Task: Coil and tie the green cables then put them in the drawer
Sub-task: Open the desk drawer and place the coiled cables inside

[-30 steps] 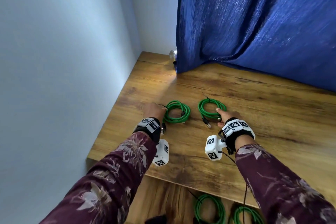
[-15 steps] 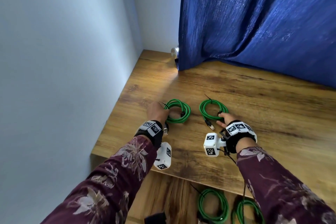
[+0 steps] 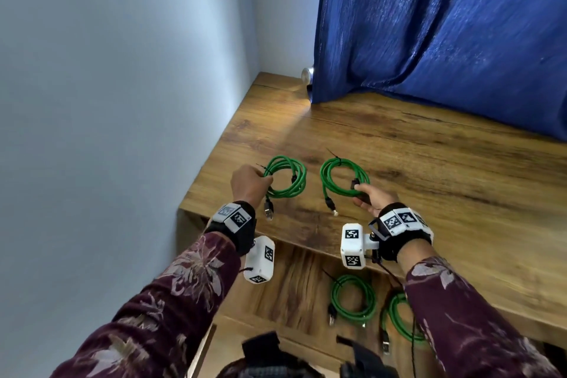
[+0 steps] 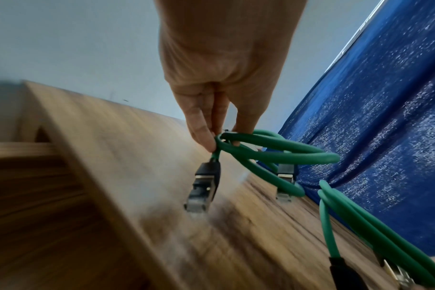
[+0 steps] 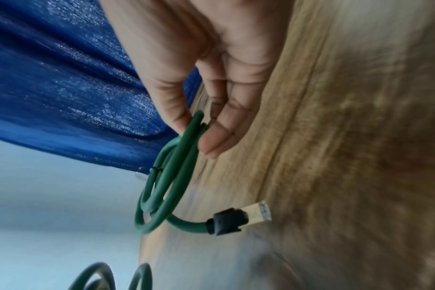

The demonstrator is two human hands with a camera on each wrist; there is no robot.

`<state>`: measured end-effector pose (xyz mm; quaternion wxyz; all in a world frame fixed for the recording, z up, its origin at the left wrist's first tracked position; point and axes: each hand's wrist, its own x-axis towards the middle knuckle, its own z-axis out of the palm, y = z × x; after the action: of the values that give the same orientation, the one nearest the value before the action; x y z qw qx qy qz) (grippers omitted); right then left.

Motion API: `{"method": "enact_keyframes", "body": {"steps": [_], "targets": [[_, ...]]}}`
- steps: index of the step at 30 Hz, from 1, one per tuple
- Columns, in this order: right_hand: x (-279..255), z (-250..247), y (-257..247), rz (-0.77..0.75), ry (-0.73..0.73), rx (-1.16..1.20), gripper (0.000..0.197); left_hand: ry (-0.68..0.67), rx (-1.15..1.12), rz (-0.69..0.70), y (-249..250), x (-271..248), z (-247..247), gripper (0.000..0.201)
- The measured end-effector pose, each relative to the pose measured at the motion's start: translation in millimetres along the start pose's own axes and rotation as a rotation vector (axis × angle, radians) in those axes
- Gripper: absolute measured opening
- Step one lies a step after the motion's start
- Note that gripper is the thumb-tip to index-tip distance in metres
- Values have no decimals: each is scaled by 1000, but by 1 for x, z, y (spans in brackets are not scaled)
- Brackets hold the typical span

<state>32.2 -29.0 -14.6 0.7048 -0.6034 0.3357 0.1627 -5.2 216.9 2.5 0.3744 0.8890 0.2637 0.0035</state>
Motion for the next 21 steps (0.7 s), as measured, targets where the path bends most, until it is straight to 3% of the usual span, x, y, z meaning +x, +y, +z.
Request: {"method": "enact_keyframes", "body": {"steps": [7,11,21], "targets": [[-47,-3,50,15,-86,-82,9,3,-13,-67,-42,-61,-23,20],[-62,-2,74,59,-165,-136,15,-15,14,-116,-68,-85,-33,21],[-61,-7,127,191,-198,-376,9,-175,200,-200,-105,-85,-19,24]]}}
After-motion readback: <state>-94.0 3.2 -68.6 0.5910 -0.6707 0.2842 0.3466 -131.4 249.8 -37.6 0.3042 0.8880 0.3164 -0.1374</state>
